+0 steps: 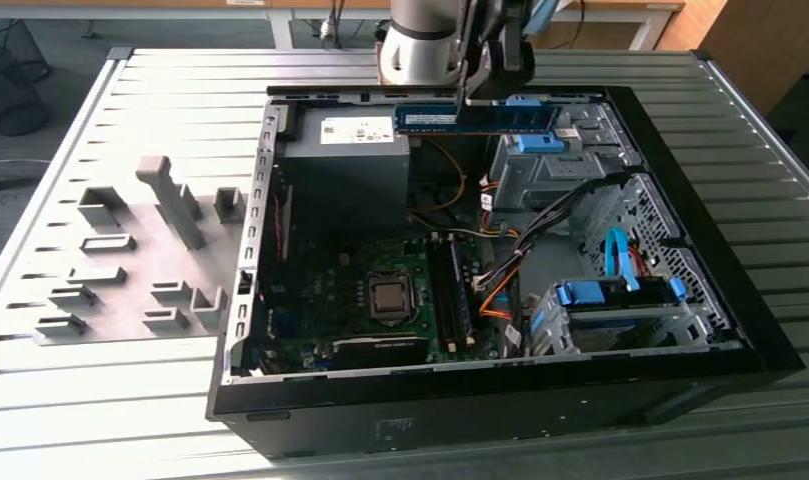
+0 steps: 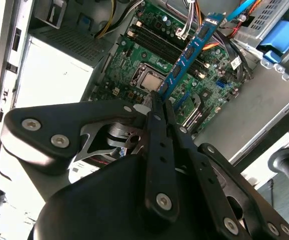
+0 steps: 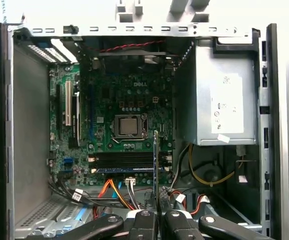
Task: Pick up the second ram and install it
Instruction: 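Insert the second ram into the second slot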
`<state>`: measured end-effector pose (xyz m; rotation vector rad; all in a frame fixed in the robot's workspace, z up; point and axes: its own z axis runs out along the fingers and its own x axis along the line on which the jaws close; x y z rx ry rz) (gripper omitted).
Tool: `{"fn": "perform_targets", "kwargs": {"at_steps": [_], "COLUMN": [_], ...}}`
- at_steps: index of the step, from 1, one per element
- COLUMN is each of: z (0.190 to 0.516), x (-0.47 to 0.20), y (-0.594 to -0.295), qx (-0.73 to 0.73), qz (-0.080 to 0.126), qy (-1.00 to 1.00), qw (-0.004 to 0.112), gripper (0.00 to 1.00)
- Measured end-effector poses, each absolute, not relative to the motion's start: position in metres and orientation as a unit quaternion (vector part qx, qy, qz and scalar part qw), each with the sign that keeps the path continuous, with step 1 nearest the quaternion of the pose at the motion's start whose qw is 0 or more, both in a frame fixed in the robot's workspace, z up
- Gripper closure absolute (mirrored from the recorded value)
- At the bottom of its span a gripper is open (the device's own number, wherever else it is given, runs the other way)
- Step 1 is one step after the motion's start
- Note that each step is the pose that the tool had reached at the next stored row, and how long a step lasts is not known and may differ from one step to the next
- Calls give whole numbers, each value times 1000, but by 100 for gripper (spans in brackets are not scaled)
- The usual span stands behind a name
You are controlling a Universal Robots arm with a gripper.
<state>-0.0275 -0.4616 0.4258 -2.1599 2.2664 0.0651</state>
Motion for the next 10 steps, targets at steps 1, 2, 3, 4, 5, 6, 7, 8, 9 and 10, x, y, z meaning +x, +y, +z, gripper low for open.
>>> {"fn": "perform_targets", "kwargs": {"at_steps": [1,2,3,4,5,6,7,8,9,10], "z": [426,425,425,425,424,424,424,423,423,422], "x": [-28,-28,-28,-28,-28,-28,-28,-28,-28,-28], "y": [-462,-462,-462,-462,-462,-462,-462,-462,-462,-462], "qx": [-684,-678,-671,-664,-657,-651,-644,-637,-629,-622], "qz": [21,21,21,21,20,20,20,20,20,20], "qy": [729,735,741,747,753,759,765,771,777,782], "qw": [5,5,6,6,6,6,6,6,7,7], "gripper": [86,86,86,86,86,86,86,86,86,86]}}
